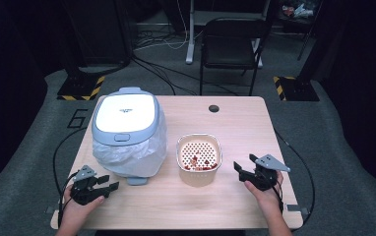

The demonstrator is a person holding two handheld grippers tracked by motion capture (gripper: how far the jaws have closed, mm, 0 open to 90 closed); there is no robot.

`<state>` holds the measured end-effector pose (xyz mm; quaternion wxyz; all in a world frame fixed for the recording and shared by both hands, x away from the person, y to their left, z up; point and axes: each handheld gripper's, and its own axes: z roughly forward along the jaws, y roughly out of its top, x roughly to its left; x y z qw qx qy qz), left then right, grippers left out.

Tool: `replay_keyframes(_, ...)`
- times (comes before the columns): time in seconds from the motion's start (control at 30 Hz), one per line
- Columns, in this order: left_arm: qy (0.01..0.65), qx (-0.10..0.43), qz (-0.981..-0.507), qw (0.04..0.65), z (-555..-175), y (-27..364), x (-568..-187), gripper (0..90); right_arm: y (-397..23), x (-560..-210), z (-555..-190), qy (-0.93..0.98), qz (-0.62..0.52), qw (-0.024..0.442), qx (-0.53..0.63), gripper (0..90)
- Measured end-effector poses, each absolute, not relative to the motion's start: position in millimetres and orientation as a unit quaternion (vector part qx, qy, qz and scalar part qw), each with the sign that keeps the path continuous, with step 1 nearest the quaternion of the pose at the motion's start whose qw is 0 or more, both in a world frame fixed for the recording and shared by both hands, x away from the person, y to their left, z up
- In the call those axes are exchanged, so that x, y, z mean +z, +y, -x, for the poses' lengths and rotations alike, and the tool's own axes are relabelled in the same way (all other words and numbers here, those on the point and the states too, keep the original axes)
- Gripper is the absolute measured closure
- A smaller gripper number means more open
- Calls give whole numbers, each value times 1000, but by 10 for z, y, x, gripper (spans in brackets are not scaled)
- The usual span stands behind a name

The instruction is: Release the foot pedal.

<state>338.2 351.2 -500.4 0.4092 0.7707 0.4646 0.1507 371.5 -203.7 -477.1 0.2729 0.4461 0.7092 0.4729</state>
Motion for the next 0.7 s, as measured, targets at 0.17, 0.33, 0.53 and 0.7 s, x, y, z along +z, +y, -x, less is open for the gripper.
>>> replay_keyframes(0.17,462,169,-775,396,-3424,3577,-5063,439,-2053,-4855,-3739,713,-450,263,470,290)
replay_keyframes(0.33,452,203,-774,394,-3442,3585,-5112,421,-2076,-4958,-3789,710,-469,238,468,296)
replay_keyframes(0.53,456,212,-771,391,-3457,3612,-5126,389,-2108,-5007,-3812,714,-478,246,448,288)
replay_keyframes(0.7,462,215,-768,389,-3475,3632,-5153,374,-2124,-5045,-3822,713,-484,249,441,272)
